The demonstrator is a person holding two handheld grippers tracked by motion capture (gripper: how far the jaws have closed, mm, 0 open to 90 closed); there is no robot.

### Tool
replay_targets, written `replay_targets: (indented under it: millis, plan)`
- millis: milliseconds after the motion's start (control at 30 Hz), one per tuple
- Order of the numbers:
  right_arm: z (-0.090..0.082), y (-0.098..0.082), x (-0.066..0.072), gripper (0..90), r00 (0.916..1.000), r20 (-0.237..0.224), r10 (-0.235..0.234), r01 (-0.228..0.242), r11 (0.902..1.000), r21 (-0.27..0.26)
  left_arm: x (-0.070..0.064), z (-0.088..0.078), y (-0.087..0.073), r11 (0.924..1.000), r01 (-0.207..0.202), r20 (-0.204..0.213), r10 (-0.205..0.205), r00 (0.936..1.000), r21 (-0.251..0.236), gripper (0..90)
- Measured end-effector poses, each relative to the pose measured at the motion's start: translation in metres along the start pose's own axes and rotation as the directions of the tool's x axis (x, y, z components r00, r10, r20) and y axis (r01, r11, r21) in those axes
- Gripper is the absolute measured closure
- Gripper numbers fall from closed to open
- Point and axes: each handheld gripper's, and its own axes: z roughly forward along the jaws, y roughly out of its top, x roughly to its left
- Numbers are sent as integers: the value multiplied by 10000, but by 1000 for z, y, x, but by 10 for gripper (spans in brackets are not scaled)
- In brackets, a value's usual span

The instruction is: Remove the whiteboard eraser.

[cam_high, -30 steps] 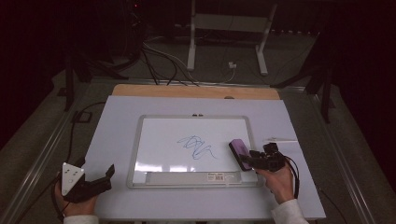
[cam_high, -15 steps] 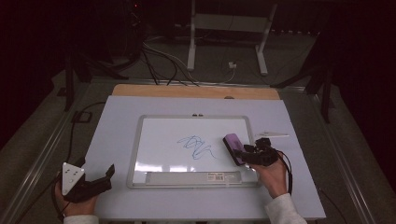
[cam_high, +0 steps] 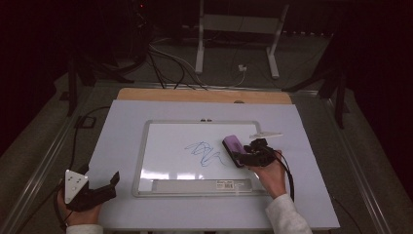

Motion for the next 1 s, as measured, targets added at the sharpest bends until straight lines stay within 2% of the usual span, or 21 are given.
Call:
replay_targets:
  millis: [300,500,600,667,767,833,933,1000]
  plan:
    - [21,4,10,407,9962,510,-711,692,9968,391,0,0,0,10000,-8,-2,8,10000,38,5]
    - [28,2,18,407,9884,877,-1238,1183,9908,652,1,0,-1,10000,10,-12,-10,10000,49,5]
    - [32,3,17,370,9931,546,-1040,978,9894,1070,1,0,-1,10000,-2,-12,2,10000,36,5]
    - [34,3,17,310,9923,722,-1011,936,9905,1010,1,1,-1,10000,-3,-15,3,10000,39,5]
    - [37,4,15,293,9960,578,-688,637,9943,854,1,1,-1,10000,-12,-12,12,10000,50,5]
    - [40,5,15,306,9970,561,-534,490,9959,766,1,1,-1,10000,-13,-20,14,10000,46,5]
    - [42,7,16,401,9976,590,-355,312,9968,731,1,0,-1,10000,10,-22,-10,10000,27,5]
    - [44,7,17,406,9975,642,-299,252,9970,731,2,0,-1,10000,32,-28,-32,10000,7,5]
